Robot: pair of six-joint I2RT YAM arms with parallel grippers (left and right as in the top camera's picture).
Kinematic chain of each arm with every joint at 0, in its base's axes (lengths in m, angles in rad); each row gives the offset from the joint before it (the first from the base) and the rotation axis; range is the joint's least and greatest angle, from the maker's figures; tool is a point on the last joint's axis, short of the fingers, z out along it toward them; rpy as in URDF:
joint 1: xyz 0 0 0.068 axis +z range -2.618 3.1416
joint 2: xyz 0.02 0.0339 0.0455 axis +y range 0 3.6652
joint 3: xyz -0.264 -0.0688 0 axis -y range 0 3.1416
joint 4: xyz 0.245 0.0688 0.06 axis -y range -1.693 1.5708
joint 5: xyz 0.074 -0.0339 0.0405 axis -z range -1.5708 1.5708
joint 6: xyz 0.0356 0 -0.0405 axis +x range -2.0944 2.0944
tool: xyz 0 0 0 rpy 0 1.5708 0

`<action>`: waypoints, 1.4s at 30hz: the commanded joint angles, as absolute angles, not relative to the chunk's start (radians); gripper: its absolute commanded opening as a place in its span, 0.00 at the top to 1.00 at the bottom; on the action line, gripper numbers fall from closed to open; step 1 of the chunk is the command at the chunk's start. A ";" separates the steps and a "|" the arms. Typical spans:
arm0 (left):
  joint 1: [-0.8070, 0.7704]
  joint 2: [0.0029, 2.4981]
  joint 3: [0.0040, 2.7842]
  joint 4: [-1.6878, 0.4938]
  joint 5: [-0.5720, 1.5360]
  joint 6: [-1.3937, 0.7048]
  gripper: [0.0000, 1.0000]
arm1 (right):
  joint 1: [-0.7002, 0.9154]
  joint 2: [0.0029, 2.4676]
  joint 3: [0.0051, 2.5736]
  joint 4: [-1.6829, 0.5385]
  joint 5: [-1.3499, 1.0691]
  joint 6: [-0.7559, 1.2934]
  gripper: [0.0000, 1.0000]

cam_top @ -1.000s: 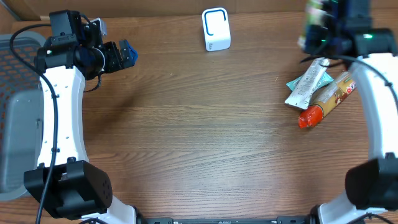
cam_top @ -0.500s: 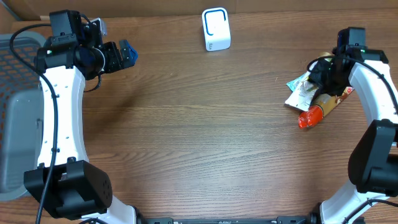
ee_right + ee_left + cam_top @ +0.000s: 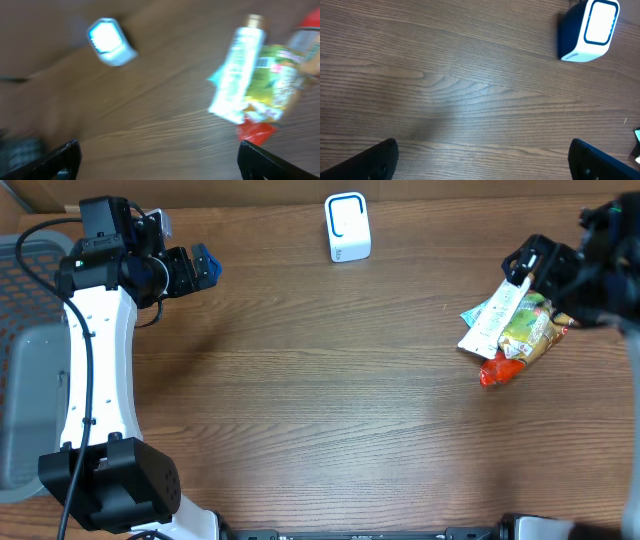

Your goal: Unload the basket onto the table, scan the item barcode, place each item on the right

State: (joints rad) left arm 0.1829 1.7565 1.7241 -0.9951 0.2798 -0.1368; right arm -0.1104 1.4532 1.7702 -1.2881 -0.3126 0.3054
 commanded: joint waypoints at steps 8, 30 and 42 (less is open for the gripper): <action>0.183 1.747 1.739 -0.991 0.278 -0.146 0.00 | -0.108 1.183 1.785 -1.308 -0.364 0.230 0.00; 0.183 1.747 1.739 -0.991 0.278 -0.146 0.01 | -0.108 0.467 0.786 -0.438 -0.086 0.051 0.00; 0.183 1.747 1.739 -0.991 0.278 -0.146 0.00 | -0.017 0.150 0.115 0.045 -0.107 0.051 0.00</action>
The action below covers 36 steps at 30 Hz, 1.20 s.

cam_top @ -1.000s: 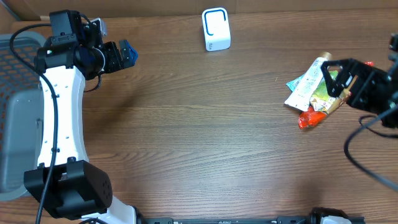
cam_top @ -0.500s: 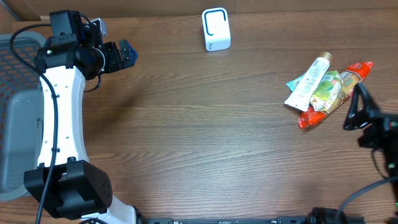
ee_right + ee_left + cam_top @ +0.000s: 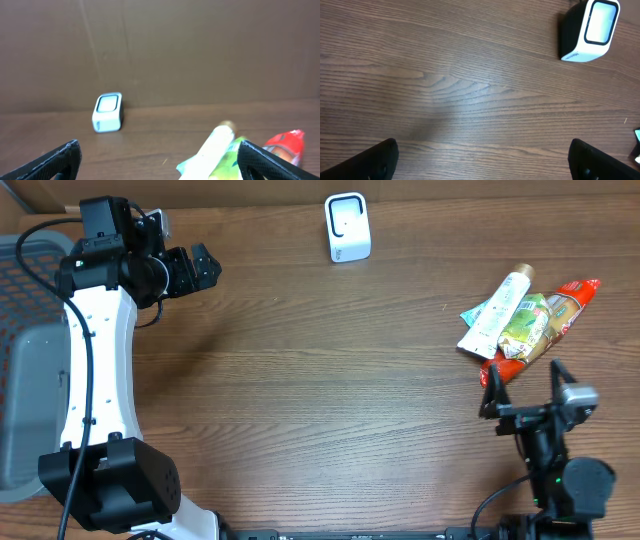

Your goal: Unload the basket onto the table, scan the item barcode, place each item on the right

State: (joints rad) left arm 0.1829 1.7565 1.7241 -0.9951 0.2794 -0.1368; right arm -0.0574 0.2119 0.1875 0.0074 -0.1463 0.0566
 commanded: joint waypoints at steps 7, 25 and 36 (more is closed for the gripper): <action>0.183 1.747 1.739 -0.991 0.278 -0.146 0.00 | 0.018 0.043 0.008 0.014 -0.070 0.052 0.00; 0.183 1.747 1.739 -0.991 0.278 -0.146 0.00 | 0.019 0.003 0.008 -0.078 -0.072 0.052 0.00; 0.183 1.747 1.739 -0.991 0.278 -0.146 0.00 | 0.019 0.003 0.008 -0.078 -0.072 0.052 0.00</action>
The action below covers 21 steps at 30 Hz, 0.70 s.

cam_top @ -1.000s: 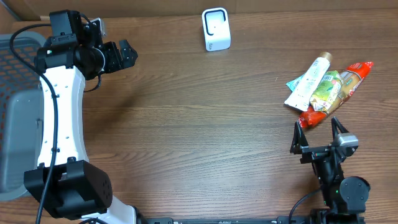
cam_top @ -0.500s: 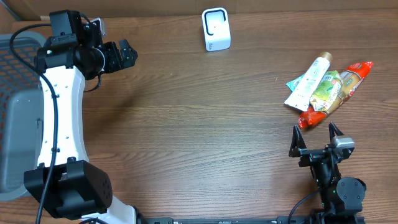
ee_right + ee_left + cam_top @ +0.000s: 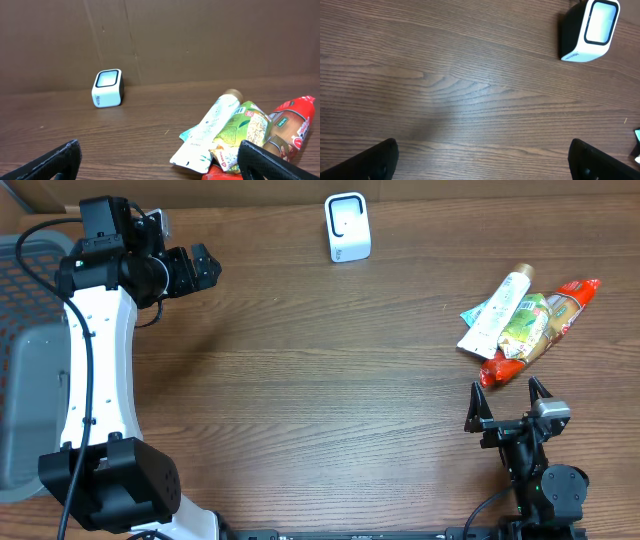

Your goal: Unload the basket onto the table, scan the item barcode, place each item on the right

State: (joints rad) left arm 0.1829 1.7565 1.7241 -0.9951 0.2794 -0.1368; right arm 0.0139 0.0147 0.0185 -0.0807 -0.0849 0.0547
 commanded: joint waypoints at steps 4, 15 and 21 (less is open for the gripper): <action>0.183 1.747 1.739 -0.991 0.276 -0.145 0.00 | 0.019 0.003 0.008 -0.078 -0.072 0.052 0.00; 0.168 1.657 1.712 -1.049 0.030 -0.112 0.01 | 0.019 0.003 0.008 -0.078 -0.072 0.052 0.00; 0.162 1.367 1.406 -0.682 0.050 -0.112 0.00 | 0.019 0.003 0.008 -0.078 -0.072 0.052 0.00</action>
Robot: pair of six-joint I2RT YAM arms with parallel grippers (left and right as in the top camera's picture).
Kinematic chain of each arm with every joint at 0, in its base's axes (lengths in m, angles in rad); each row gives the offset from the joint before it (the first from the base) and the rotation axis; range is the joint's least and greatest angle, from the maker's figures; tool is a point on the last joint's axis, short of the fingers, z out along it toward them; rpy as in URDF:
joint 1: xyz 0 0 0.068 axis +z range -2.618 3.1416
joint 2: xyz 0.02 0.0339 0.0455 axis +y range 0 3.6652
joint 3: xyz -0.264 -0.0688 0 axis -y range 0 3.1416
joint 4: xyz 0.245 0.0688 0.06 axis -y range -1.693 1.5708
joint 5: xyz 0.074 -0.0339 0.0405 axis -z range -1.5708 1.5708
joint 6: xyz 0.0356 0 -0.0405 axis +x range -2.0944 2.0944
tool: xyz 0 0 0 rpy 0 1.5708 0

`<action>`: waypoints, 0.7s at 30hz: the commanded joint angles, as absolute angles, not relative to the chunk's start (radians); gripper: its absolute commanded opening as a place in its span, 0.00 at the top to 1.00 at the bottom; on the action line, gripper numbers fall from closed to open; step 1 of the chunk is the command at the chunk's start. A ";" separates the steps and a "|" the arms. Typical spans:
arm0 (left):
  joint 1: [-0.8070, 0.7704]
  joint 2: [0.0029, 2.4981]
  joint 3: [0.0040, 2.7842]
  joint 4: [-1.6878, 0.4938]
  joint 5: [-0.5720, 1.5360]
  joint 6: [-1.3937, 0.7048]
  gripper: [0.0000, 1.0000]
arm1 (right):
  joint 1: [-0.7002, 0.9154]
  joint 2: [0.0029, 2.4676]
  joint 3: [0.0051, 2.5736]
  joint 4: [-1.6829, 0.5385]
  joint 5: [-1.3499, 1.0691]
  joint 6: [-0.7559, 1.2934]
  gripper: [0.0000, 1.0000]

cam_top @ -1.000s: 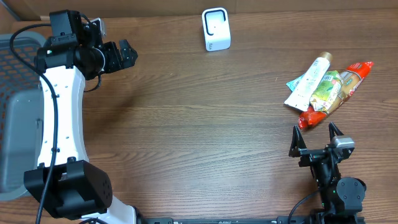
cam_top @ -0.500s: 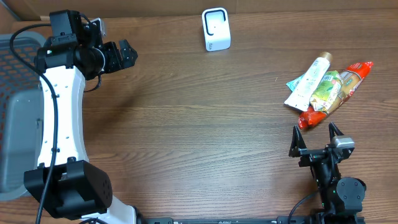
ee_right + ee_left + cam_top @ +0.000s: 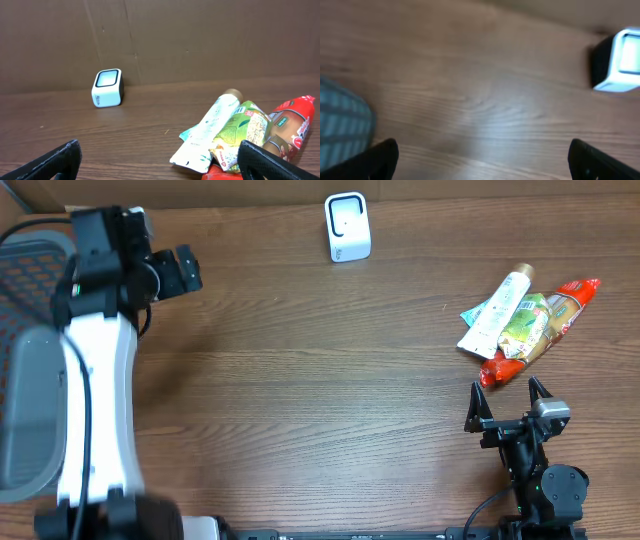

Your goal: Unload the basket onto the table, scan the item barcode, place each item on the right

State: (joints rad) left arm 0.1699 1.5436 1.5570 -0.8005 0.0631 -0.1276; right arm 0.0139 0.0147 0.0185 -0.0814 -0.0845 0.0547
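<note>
The white barcode scanner [image 3: 347, 227] stands at the table's far edge, also in the right wrist view [image 3: 107, 88] and blurred in the left wrist view [image 3: 620, 67]. At the right lies a pile of items: a white tube [image 3: 497, 310], a green pouch [image 3: 527, 327] and a red packet [image 3: 572, 296]. My right gripper [image 3: 507, 405] sits open and low just in front of that pile, holding nothing; its view shows the tube [image 3: 210, 132], pouch [image 3: 245, 131] and packet [image 3: 290, 127] close ahead. My left gripper [image 3: 188, 270] is open over the far left of the table, empty.
A grey mesh basket [image 3: 30, 380] fills the left edge, and its corner [image 3: 342, 130] shows in the left wrist view. A brown cardboard wall [image 3: 200, 40] backs the table behind the scanner.
My left arm has moved left, toward the basket; its view is now blurred and shows the basket's corner. The right arm and the items have not moved.
At first my right gripper was open over the item pile at the right. Then it stood down near the front edge, facing the pile, and afterwards a little lower. The left arm stayed still at the far left until its shift now.
</note>
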 commanded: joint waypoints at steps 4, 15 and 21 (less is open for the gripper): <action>0.164 1.118 1.100 -0.443 0.084 -0.066 0.01 | 0.019 0.003 0.008 -0.078 -0.072 0.052 0.00; 0.163 0.522 0.400 0.039 0.130 0.070 0.00 | 0.019 0.003 0.008 -0.078 -0.072 0.052 0.00; 0.163 0.350 0.195 0.112 0.123 0.072 0.00 | 0.019 0.003 0.008 -0.078 -0.072 0.052 0.00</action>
State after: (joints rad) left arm 0.1696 0.4049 0.2554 0.0975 0.1337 0.0456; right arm 0.0139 0.0147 0.0185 -0.0822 -0.0776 0.0521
